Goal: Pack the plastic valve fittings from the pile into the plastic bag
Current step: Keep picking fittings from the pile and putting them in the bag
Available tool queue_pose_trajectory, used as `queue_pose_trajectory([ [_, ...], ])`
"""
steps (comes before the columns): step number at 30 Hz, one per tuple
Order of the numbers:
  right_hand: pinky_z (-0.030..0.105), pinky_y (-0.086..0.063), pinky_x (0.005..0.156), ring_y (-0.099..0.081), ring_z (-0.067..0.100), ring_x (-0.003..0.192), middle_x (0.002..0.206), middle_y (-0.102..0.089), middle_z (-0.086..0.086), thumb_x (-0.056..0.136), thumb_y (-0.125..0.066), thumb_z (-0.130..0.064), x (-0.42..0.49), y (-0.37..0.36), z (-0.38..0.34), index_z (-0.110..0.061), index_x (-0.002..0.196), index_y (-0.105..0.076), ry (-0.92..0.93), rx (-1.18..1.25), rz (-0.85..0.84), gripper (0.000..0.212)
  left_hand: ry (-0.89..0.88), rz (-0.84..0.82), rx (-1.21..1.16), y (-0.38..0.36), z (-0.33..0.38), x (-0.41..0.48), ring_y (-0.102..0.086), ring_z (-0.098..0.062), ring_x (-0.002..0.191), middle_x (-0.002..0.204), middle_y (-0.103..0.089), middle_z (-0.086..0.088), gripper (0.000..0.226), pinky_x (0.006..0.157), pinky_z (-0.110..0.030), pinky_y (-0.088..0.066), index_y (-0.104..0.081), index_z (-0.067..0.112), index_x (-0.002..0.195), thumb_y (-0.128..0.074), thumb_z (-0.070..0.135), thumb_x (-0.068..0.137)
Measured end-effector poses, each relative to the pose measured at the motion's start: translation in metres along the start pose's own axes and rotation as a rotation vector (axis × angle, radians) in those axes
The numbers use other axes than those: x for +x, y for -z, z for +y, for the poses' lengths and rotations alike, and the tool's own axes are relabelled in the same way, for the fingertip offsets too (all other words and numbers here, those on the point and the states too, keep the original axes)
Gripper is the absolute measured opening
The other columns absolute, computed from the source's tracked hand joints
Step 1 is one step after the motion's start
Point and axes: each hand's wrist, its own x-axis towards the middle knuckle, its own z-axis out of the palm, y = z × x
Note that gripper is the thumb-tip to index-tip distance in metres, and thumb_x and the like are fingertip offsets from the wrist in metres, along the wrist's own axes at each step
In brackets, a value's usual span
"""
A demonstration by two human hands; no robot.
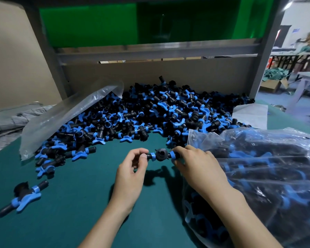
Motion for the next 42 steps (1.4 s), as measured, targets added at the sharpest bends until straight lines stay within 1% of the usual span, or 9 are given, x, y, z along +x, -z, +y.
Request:
queue_pose_trajectory([
  [5,0.036,-0.034,0.079,-0.058,0.021,0.101,0.108,-0.059,-0.009,0.102,-0.04,-0.044,-0.001,0.0,0.001,-0.038,0.129,-0.049,0.012,-0.004,0.003,0.029,-0.003,-0.005,0.022,0.0,0.001,-0.001,-0.059,-0.004,0.077,0.087,-0.069,0.016,0.016,0.068,-0.013,-0.045,-0.065,0.037,0.097,-0.055,0.024,0.099],
  [10,0.037,-0.038,0.085,-0.058,0.021,0.102,0.107,-0.059,-0.009,0.102,-0.041,-0.044,-0.001,0.0,0.001,-0.037,0.129,-0.049,0.012,-0.006,-0.008,0.029,-0.021,-0.022,0.056,0.001,0.001,-0.002,-0.051,-0.005,0.066,0.082,-0.066,0.018,0.013,0.059,-0.018,-0.04,-0.064,0.035,0.1,-0.054,0.027,0.1],
  [15,0.036,-0.038,0.086,-0.059,0.019,0.104,0.109,-0.061,-0.01,0.1,-0.04,-0.051,-0.001,0.0,0.001,-0.037,0.127,-0.05,0.006,-0.001,-0.002,0.032,0.014,0.004,0.026,0.0,0.003,-0.002,-0.064,-0.006,0.082,0.087,-0.071,0.015,0.014,0.077,-0.023,-0.05,-0.067,0.037,0.094,-0.055,0.031,0.099],
  [19,0.037,-0.038,0.085,-0.059,0.018,0.104,0.108,-0.061,-0.01,0.097,-0.039,-0.06,0.0,0.0,0.0,-0.036,0.124,-0.051,0.003,0.012,-0.025,0.038,0.043,0.034,0.014,0.001,0.002,0.0,-0.062,-0.005,0.076,0.081,-0.07,0.012,0.019,0.077,-0.029,-0.052,-0.069,0.029,0.089,-0.053,0.037,0.096],
  [28,0.034,-0.036,0.08,-0.058,0.016,0.096,0.098,-0.057,-0.012,0.094,-0.043,-0.063,0.0,0.004,-0.001,-0.033,0.112,-0.054,0.014,0.042,-0.028,0.036,0.099,0.031,-0.029,0.0,-0.004,0.002,-0.059,0.002,0.067,0.073,-0.068,0.015,0.023,0.066,-0.011,-0.048,-0.07,0.024,0.091,-0.051,0.031,0.1],
  [32,0.03,-0.033,0.073,-0.047,0.005,0.079,0.087,-0.051,-0.02,0.091,-0.053,-0.059,0.001,0.008,-0.002,-0.038,0.104,-0.057,0.054,0.203,0.007,0.025,0.195,-0.026,-0.032,0.003,-0.012,0.009,-0.059,-0.004,0.07,0.078,-0.069,0.008,0.024,0.069,-0.019,-0.052,-0.068,0.025,0.097,-0.045,0.023,0.103],
  [37,0.029,-0.039,0.076,-0.053,0.002,0.08,0.086,-0.054,-0.023,0.088,-0.059,-0.054,0.001,0.013,-0.006,-0.039,0.099,-0.061,0.142,0.358,0.028,0.019,0.231,-0.106,0.037,0.001,-0.013,0.01,-0.062,-0.008,0.071,0.078,-0.071,0.012,0.031,0.069,-0.019,-0.05,-0.066,0.022,0.091,-0.041,0.011,0.104],
  [39,0.028,-0.041,0.078,-0.054,0.001,0.08,0.089,-0.056,-0.022,0.087,-0.059,-0.055,0.001,0.015,-0.008,-0.039,0.098,-0.062,0.185,0.387,0.037,0.019,0.255,-0.103,0.042,0.001,-0.014,0.01,-0.062,-0.012,0.073,0.075,-0.069,0.006,0.032,0.07,-0.026,-0.049,-0.064,0.02,0.084,-0.041,0.009,0.103],
  [42,0.027,-0.039,0.074,-0.055,0.001,0.08,0.091,-0.058,-0.021,0.086,-0.062,-0.054,-0.002,0.017,-0.011,-0.039,0.096,-0.062,0.238,0.418,0.049,0.018,0.264,-0.114,0.016,0.0,-0.013,0.009,-0.06,-0.014,0.07,0.07,-0.067,0.002,0.03,0.07,-0.031,-0.046,-0.064,0.013,0.087,-0.041,0.005,0.103],
])
